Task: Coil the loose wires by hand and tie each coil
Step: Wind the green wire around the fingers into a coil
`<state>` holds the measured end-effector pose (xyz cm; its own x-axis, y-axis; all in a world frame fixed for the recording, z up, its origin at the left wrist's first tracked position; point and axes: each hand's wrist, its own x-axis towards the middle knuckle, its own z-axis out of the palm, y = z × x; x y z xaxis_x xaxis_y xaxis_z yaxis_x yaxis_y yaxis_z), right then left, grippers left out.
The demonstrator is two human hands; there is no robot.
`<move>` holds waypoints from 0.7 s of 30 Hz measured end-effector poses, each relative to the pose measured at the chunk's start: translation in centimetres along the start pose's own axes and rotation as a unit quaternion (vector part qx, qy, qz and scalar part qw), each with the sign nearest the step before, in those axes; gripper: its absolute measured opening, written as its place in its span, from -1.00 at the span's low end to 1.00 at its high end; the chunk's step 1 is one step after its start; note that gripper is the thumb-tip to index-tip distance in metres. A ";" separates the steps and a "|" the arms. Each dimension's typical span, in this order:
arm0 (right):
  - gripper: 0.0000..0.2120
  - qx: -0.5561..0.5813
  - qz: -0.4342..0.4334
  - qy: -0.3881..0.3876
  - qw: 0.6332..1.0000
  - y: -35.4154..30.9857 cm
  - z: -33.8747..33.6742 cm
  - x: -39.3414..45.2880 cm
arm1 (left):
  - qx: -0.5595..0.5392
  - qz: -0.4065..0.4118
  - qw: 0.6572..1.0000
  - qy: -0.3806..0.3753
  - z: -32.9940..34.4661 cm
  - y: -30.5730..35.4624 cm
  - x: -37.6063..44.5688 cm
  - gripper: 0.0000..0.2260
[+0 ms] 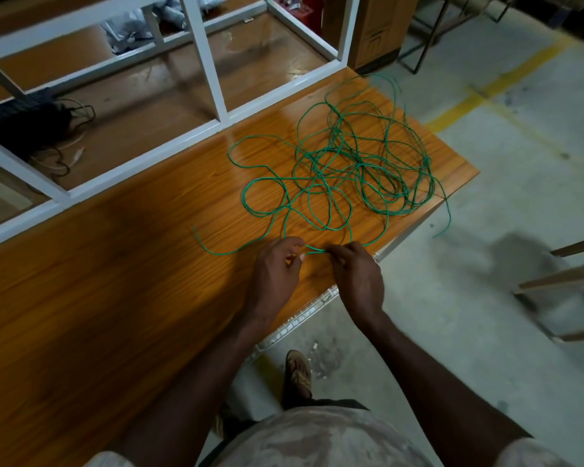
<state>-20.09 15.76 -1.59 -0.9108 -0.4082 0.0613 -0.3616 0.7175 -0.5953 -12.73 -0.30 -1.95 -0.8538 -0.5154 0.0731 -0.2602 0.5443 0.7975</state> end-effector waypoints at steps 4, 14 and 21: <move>-0.79 0.017 -0.032 0.041 0.999 -0.2 -0.6 -1.0 | -0.028 -0.010 0.999 0.013 -0.5 0.5 -0.3 -0.78; -0.82 0.124 -0.145 0.098 0.977 -2.5 -1.4 -2.3 | -0.101 -0.010 0.995 0.007 -2.5 2.6 -1.3 -0.76; -0.79 0.147 -0.256 0.074 0.953 -7.0 -1.7 -1.4 | -0.150 0.025 0.988 -0.011 -7.0 4.2 -3.6 -0.48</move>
<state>-16.60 12.27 3.86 -0.6562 -0.5629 0.5026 -0.7140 0.2476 -0.6549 -7.53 -0.81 5.32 -0.8727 -0.4766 0.1059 -0.0753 0.3457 0.9353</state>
